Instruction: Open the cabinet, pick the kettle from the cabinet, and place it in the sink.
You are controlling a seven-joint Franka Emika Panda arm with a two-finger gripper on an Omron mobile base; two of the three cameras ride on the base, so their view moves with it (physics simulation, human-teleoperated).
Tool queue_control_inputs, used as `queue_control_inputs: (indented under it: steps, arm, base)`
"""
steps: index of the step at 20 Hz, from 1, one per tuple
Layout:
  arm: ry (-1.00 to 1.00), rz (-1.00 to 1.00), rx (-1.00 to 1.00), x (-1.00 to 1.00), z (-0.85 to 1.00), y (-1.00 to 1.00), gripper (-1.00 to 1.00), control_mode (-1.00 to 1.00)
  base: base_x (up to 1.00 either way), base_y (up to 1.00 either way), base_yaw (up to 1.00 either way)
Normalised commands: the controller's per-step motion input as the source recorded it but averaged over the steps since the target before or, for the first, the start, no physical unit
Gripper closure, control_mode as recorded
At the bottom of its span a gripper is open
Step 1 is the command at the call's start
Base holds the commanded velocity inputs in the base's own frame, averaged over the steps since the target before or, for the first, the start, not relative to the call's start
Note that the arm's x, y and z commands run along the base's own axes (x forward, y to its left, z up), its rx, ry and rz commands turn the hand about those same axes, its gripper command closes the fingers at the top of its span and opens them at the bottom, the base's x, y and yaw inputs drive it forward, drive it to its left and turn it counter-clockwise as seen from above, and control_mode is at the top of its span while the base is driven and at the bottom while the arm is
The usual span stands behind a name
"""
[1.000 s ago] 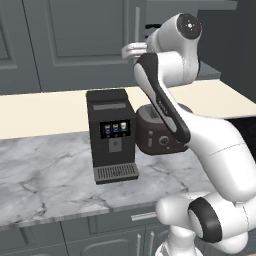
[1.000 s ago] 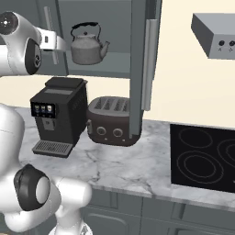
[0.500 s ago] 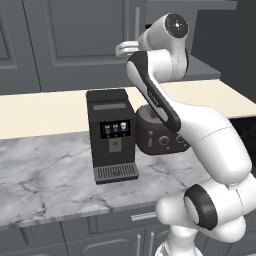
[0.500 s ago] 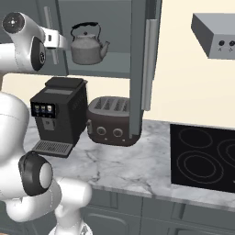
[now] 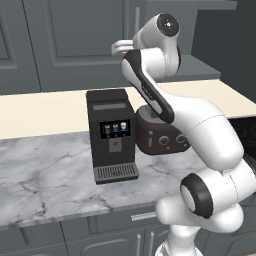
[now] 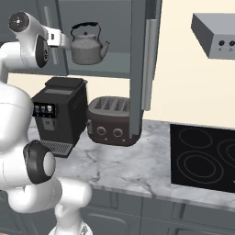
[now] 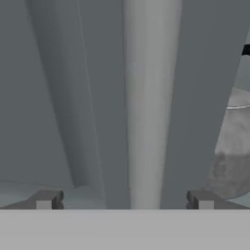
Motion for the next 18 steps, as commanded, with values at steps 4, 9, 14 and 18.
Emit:
queue_control_inputs:
  steps: [4,9,14,18]
  arm:
    - [0.00,0.00,0.00,0.31,-0.04,0.09,1.00,-1.00]
    - [0.00,0.00,0.00,0.32,-0.05,0.10,1.00,-1.00]
    - [0.00,0.00,0.02,0.20,-0.11,0.24,1.00,-1.00]
    - [0.00,0.00,0.00,0.16,-0.13,0.42,1.00,-1.00]
  base:
    - [0.00,0.00,0.00]
    - [0.00,0.00,0.00]
    - [0.00,0.00,0.00]
    - [0.00,0.00,0.00]
